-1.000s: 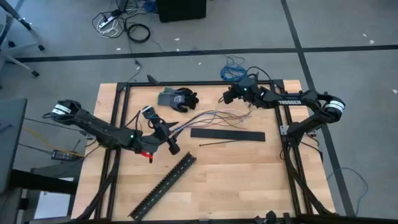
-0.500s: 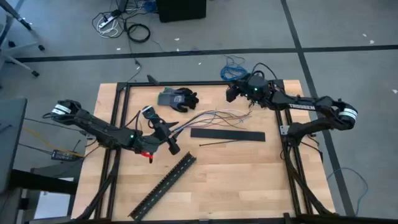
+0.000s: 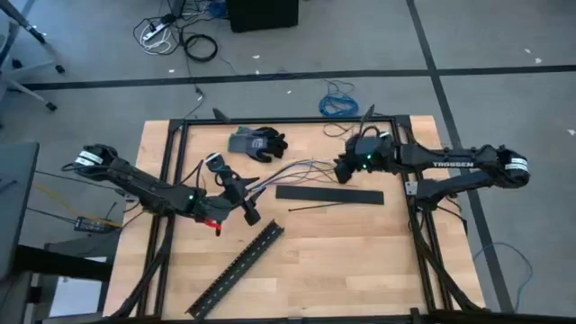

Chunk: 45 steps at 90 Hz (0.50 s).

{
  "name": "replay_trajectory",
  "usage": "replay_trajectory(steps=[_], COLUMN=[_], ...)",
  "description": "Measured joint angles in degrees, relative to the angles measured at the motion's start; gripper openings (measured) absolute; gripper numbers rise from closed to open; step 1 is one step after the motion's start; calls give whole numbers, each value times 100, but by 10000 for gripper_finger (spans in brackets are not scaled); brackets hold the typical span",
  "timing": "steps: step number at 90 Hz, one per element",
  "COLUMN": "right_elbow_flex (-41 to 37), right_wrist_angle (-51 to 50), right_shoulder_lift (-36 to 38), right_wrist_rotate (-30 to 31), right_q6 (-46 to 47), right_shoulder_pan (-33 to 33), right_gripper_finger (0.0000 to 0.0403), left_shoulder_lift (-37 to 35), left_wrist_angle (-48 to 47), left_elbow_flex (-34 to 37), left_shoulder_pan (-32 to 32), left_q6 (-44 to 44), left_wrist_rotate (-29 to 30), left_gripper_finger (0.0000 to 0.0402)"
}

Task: Ziptie cables
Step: Wrap the cable wires with the black zip tie

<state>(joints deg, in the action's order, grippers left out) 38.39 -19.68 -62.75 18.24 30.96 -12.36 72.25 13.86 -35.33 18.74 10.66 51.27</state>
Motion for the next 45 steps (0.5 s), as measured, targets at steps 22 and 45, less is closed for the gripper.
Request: replay_trajectory(steps=[22, 45], right_elbow_flex=[0, -2], right_wrist_angle=[-1257, 109], right_shoulder_lift=[-398, -1198], right_wrist_rotate=[182, -353], right_q6=[1220, 960], right_shoulder_pan=[459, 1245], right_gripper_finger=[114, 114], left_shoulder_lift=[0, 0], left_wrist_angle=[-7, 1], left_elbow_flex=[0, 0], left_shoulder_pan=[-2, -2], left_q6=[4, 7], left_wrist_rotate=[-312, -352], left_gripper_finger=[168, 168])
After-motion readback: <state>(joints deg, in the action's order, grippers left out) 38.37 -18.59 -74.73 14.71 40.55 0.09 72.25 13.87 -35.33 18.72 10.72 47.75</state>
